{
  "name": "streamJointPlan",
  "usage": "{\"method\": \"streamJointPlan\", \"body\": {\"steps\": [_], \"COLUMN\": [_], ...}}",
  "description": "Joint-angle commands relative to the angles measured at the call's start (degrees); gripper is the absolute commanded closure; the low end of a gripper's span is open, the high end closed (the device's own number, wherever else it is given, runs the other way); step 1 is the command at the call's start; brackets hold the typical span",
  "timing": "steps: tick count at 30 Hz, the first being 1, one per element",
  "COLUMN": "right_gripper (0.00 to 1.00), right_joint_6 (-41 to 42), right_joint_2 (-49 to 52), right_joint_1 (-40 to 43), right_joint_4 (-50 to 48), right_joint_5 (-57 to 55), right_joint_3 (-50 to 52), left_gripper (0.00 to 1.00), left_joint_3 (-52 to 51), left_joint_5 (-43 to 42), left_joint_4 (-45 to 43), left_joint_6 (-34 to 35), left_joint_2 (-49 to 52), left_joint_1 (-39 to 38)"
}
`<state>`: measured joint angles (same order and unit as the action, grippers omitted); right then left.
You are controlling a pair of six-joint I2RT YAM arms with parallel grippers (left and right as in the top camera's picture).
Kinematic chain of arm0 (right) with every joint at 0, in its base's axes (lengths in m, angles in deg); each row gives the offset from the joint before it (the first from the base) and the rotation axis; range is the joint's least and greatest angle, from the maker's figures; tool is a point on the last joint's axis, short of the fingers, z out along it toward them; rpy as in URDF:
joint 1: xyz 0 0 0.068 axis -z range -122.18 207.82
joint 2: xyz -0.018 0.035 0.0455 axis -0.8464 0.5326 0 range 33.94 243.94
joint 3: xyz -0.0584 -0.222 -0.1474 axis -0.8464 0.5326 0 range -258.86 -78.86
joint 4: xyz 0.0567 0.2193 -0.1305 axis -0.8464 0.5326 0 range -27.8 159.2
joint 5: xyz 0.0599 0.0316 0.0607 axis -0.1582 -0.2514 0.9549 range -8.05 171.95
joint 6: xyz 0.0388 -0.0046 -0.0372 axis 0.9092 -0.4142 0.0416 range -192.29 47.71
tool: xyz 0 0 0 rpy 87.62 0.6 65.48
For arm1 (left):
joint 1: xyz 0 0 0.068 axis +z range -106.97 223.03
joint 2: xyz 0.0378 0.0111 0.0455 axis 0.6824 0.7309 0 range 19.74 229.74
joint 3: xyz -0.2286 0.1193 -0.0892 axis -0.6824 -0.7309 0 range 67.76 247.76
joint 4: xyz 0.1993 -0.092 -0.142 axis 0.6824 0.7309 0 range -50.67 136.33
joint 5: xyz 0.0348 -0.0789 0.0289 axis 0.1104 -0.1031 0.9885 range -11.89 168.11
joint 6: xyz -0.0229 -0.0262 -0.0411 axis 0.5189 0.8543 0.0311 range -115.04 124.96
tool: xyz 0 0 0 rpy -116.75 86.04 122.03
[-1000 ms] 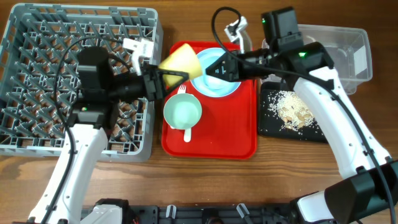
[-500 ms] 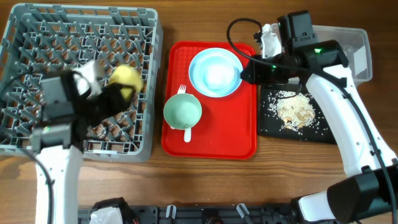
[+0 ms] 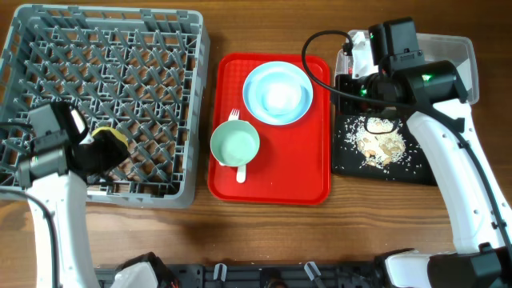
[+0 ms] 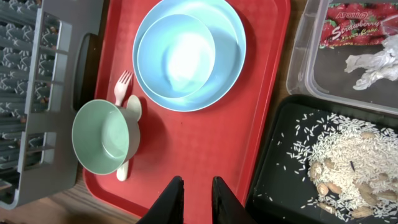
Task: Sort waste into correct bins and load items into the dishwasher rack
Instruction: 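Carry the yellow cup into the dish rack with the left gripper, then reach the left gripper to the green mug on the red tray and grasp it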
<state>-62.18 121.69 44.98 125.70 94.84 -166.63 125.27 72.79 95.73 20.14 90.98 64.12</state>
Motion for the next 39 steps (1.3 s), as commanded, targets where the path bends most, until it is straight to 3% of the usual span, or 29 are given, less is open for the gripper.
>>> {"method": "streamJointPlan", "body": {"steps": [1,3,4,8,15,22,26,33,37,39], "right_gripper": [0.83,0.84,0.83,0.83,0.83,0.82,0.65,0.59,0.29,0.28], "right_joint_6": [-0.9,-0.9,-1.0,-0.9,-0.9,-0.9,-0.7,8.5,9.6,9.6], "right_joint_2": [-0.6,-0.6,-0.6,-0.6,-0.6,-0.6,-0.6,-0.9,-1.1,-1.1], "right_joint_1": [0.2,0.2,0.2,0.2,0.2,0.2,0.2,2.8,5.5,6.4], "right_joint_4": [0.2,0.2,0.2,0.2,0.4,0.7,1.0,2.6,3.5,3.7], "right_joint_5": [-1.3,-1.3,-1.3,-1.3,-1.3,-1.3,-1.4,-8.9,-8.4,-8.4], "right_joint_3": [-0.3,-0.3,-0.3,-0.3,-0.3,-0.3,-0.3,-0.3,-0.3,-0.3], "left_gripper": [0.73,0.71,0.62,0.01,0.00,0.00,0.00,0.00,0.00,0.00], "left_joint_3": [1.0,1.0,1.0,1.0,4.0,7.5,7.5,7.4,7.4,7.4], "left_joint_5": [1.2,1.1,1.1,1.1,0.1,-9.3,-9.6,-0.7,0.3,0.3], "left_joint_4": [-0.4,-0.7,-0.8,-1.8,-1.6,-5.3,-7.5,-8.7,-9.7,-10.7], "left_joint_6": [-1.0,-1.1,-1.1,-1.1,1.7,1.8,1.5,1.5,1.5,1.5], "left_joint_2": [5.2,7.4,8.5,11.1,8.3,0.1,-3.3,0.1,4.7,7.7], "left_joint_1": [0.3,0.3,0.3,0.3,0.3,-4.4,-14.1,-33.6,-42.4,-46.0]}}
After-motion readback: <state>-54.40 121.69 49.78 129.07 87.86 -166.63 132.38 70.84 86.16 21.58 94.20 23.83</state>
